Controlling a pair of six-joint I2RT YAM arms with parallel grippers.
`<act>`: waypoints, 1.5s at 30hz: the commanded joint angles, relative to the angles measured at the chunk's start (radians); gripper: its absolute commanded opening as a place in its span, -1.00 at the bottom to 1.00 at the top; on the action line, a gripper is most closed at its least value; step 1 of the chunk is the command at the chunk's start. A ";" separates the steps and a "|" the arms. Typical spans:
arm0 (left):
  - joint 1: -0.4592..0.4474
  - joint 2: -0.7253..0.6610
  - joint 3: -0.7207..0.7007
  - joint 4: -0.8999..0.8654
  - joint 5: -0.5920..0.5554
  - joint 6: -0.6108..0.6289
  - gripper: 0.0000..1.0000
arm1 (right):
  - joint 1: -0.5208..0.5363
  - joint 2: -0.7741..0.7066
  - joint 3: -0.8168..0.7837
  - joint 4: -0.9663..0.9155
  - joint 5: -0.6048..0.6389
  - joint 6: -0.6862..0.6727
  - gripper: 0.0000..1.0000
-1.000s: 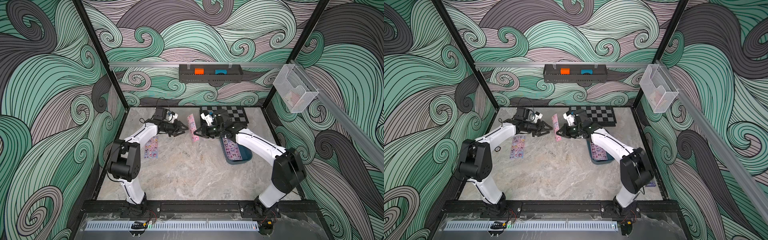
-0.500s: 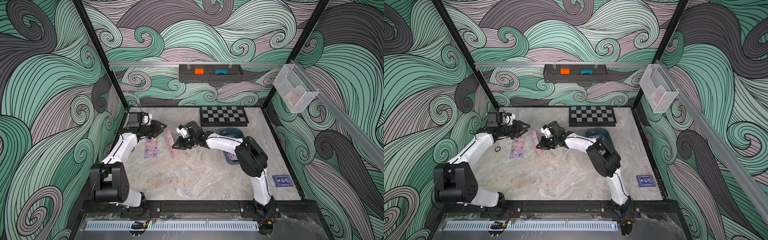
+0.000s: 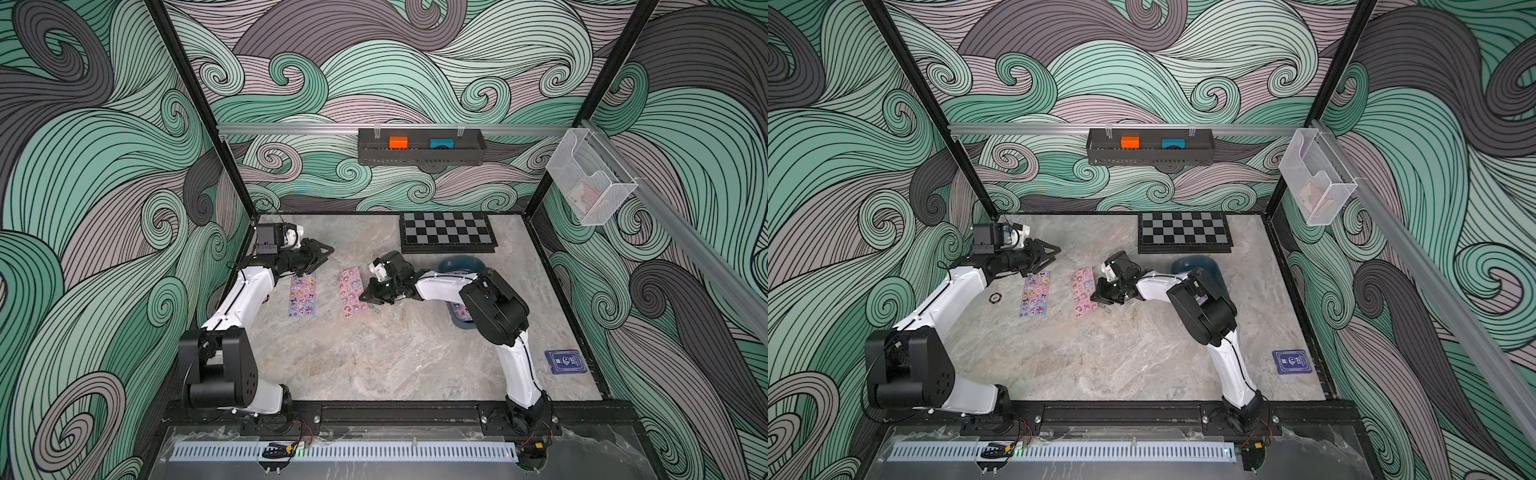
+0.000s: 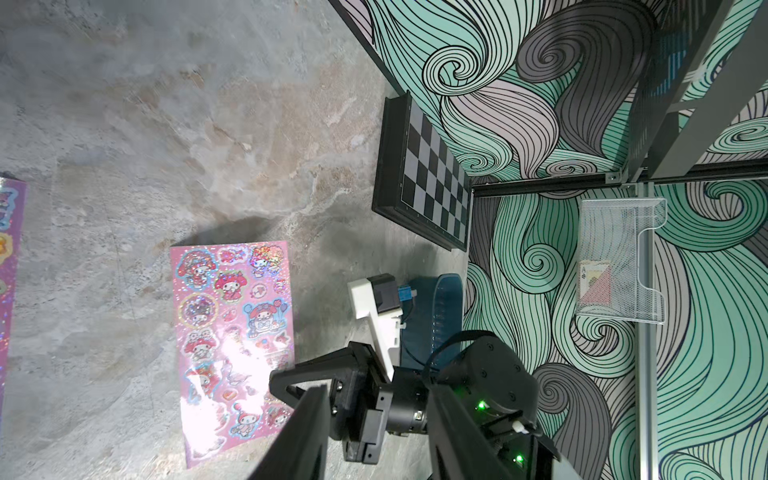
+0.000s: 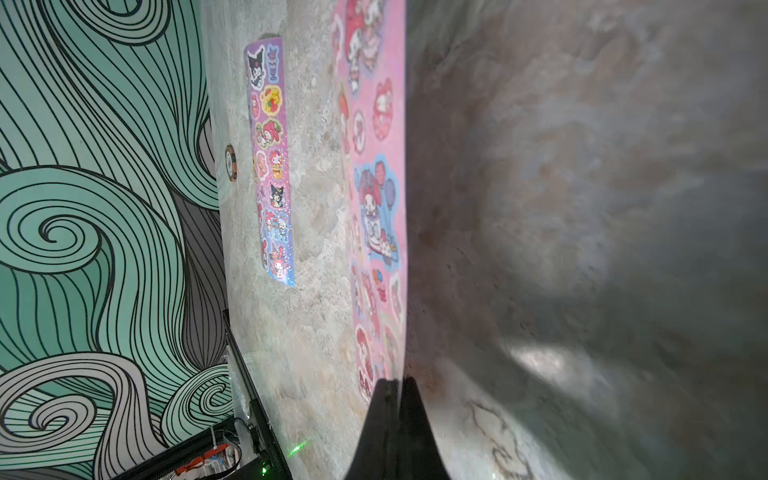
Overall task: Take the stickers out of the storage box
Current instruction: Place the sticker at the center of the board.
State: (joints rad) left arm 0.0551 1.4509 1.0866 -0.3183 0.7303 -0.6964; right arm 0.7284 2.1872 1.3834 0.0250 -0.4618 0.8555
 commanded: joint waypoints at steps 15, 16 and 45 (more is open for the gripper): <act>0.005 -0.020 0.042 -0.002 0.042 0.018 -0.13 | 0.103 0.082 0.089 0.146 0.199 0.140 -1.00; 0.006 -0.020 0.044 -0.005 0.043 0.020 -0.13 | 0.106 0.085 0.096 0.143 0.204 0.142 -1.00; 0.009 -0.057 0.050 -0.030 0.041 0.043 -0.13 | 0.125 -0.102 -0.033 0.104 0.330 0.011 -0.01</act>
State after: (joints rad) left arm 0.0566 1.4075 1.0981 -0.3302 0.7528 -0.6796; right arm 0.8631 2.1723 1.3705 0.1490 -0.1806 0.9337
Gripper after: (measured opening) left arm 0.436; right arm 0.476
